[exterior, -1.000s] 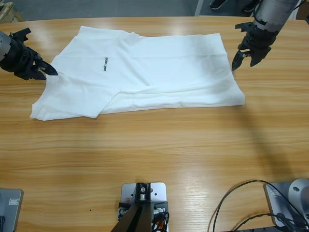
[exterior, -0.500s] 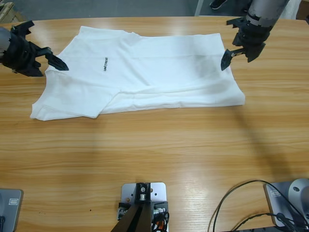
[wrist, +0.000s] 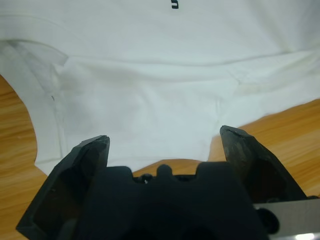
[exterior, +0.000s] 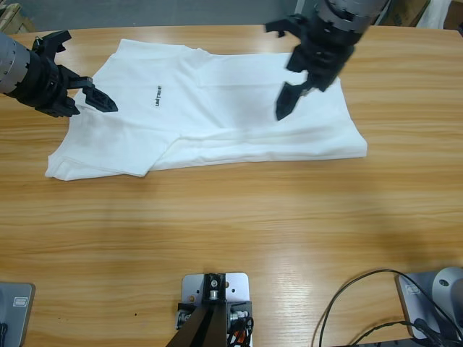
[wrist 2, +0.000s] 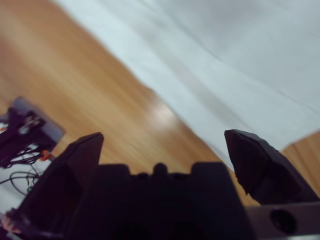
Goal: Fold clothes
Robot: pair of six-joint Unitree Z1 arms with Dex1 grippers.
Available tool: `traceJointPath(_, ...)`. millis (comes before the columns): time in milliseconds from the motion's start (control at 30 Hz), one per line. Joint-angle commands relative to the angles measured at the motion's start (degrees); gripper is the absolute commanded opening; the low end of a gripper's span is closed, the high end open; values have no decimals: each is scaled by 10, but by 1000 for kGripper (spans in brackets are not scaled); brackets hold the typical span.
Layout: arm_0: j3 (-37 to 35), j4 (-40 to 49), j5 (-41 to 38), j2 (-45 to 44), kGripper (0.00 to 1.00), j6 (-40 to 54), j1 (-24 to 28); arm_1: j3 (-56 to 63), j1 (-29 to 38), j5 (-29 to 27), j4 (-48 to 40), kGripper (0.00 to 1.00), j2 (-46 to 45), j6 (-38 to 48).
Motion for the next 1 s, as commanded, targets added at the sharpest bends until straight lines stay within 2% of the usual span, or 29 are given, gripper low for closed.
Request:
traceJointPath(33,32,-7,-9,-20,858,11,-13,-101,83,28,38,989,96,0)
traceJointPath(233,36,-7,-12,-42,858,9,-13,-271,128,54,121,982,205,2)
traceJointPath(567,48,-7,-24,-32,858,9,-13,-565,149,-8,248,982,397,25)
traceJointPath(667,62,-7,-26,-25,858,-4,-11,-568,149,-55,258,982,394,48)
traceJointPath(833,114,-42,-1,-82,821,-41,-10,-534,145,-104,259,956,342,77)
traceJointPath(1000,144,-62,14,-107,784,-45,-5,-520,122,-82,260,956,290,82)
